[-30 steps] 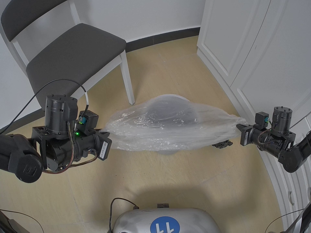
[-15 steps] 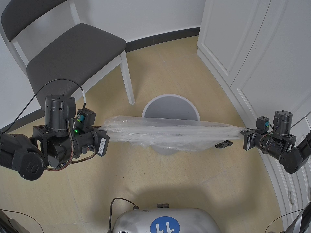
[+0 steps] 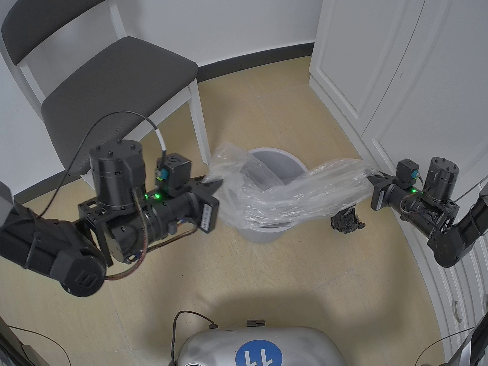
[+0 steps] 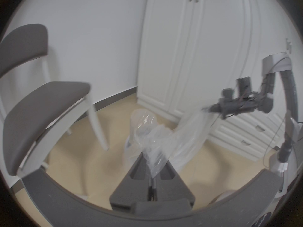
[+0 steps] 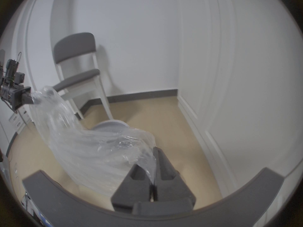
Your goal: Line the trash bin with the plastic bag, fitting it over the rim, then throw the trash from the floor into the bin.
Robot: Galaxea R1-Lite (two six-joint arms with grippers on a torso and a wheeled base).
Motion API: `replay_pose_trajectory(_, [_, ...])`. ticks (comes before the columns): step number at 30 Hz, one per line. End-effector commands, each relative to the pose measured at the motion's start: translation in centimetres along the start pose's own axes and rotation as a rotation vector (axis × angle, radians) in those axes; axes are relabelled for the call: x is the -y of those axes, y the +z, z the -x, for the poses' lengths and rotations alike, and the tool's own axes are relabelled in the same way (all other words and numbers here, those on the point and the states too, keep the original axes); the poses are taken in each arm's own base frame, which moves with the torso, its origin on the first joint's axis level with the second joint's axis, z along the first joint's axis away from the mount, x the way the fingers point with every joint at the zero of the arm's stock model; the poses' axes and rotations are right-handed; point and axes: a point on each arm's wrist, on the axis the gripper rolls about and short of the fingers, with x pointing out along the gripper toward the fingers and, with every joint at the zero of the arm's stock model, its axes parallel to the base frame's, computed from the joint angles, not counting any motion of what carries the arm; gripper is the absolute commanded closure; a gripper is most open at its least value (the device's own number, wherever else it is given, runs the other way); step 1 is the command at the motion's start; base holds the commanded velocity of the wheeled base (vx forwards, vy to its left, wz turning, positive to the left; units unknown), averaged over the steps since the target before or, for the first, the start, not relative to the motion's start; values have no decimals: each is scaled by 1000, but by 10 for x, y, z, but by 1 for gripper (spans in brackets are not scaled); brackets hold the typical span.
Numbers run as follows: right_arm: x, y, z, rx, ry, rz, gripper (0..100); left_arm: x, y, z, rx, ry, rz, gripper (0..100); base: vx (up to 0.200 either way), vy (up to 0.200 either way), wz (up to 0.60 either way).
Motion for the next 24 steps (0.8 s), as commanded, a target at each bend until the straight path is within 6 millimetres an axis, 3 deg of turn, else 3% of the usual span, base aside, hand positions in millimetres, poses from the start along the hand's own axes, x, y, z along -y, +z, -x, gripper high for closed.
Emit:
replay_pose_trajectory(1, [-28, -2, -19, 33, 165, -33, 100, 36, -13, -27, 44, -160, -1, 100, 0, 0, 0])
replay_pose_trajectory(4, [-53, -5, -23, 19, 254, -150, 100, 54, -17, -43, 125, -211, 55, 100, 0, 0, 0])
replay_pose_trajectory(6, [-57, -5, -24, 21, 267, -186, 100, 57, -18, -47, 139, -219, 76, 100, 0, 0, 0])
replay_pose_trajectory(7, [-63, -5, -28, 44, 283, -281, 100, 65, -21, -60, 166, -235, 132, 100, 0, 0, 0])
replay_pose_trajectory(17, [-47, -5, -27, 73, 256, -356, 100, 79, -25, -90, 189, -262, 247, 100, 0, 0, 0])
replay_pose_trajectory(24, [-40, -13, -37, 59, 246, -361, 100, 69, -35, -119, 201, -242, 311, 100, 0, 0, 0])
